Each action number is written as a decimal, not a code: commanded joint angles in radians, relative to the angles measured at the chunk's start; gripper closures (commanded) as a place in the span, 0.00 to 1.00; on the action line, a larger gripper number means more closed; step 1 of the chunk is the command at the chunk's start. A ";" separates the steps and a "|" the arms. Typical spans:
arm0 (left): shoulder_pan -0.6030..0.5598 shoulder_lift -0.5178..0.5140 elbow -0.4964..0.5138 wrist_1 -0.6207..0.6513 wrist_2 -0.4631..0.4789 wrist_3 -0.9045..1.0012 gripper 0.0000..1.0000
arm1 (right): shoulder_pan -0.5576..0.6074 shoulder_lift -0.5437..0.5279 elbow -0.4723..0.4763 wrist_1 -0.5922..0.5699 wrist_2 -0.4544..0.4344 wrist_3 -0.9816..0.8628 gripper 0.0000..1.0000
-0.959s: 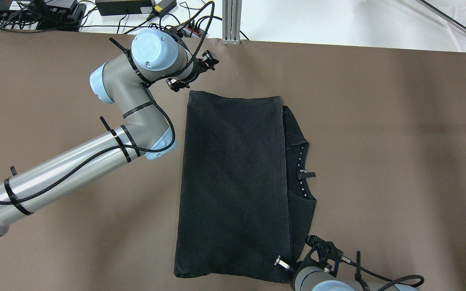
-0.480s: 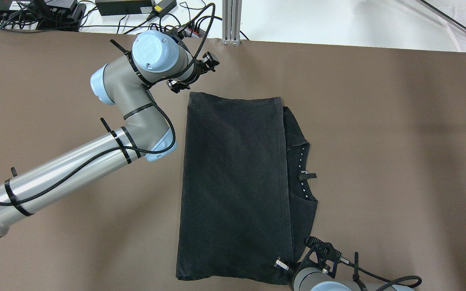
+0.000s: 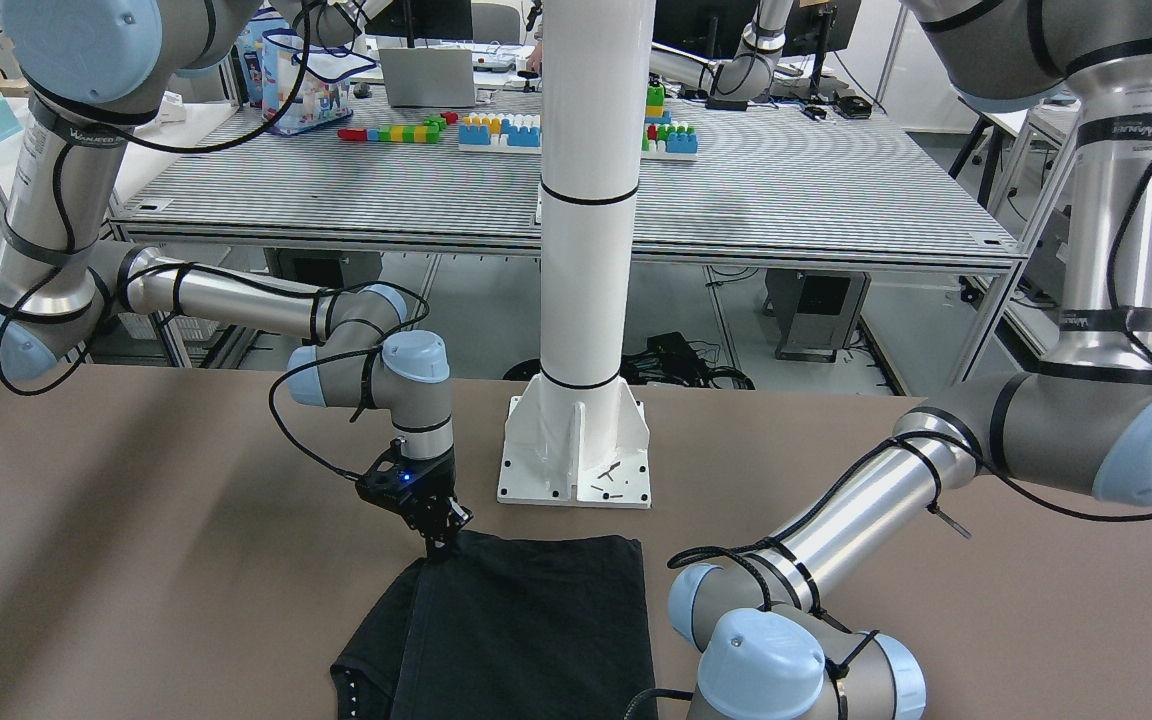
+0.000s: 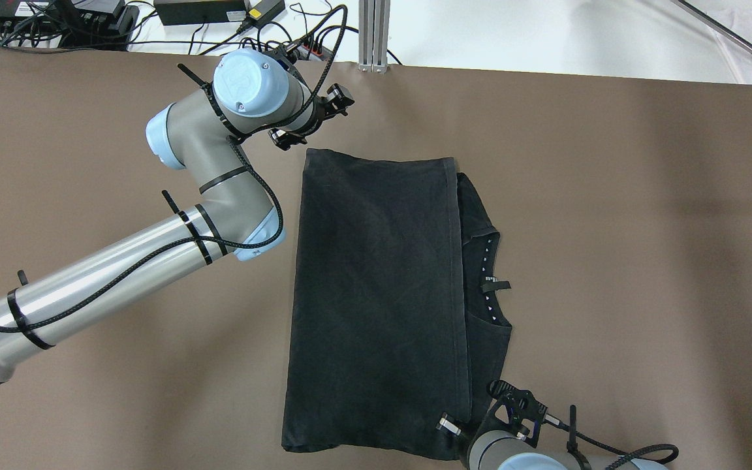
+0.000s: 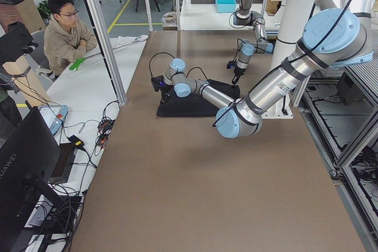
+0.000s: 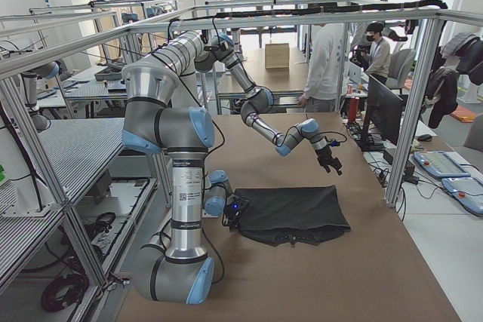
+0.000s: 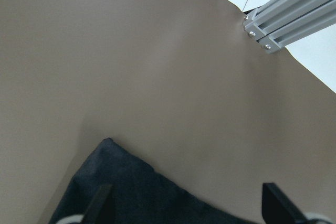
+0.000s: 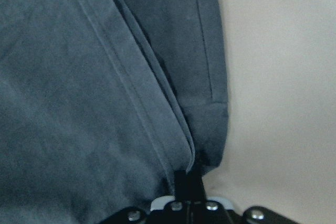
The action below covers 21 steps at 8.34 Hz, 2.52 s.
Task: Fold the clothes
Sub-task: 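Move the right gripper to the shirt's near corner and grasp it, then move the left gripper down the shirt's edge to its near corner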
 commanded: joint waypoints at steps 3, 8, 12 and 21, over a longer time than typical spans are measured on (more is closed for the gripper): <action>0.099 0.279 -0.367 0.001 0.047 -0.091 0.00 | 0.005 0.003 0.073 -0.047 0.007 -0.002 1.00; 0.169 0.343 -0.446 0.001 0.114 -0.131 0.00 | 0.007 -0.007 0.038 -0.058 -0.002 -0.006 0.45; 0.169 0.343 -0.451 0.003 0.127 -0.131 0.00 | 0.005 -0.007 -0.011 -0.058 -0.007 -0.008 0.43; 0.181 0.355 -0.463 0.003 0.129 -0.157 0.00 | 0.022 0.029 0.029 -0.089 0.001 -0.005 1.00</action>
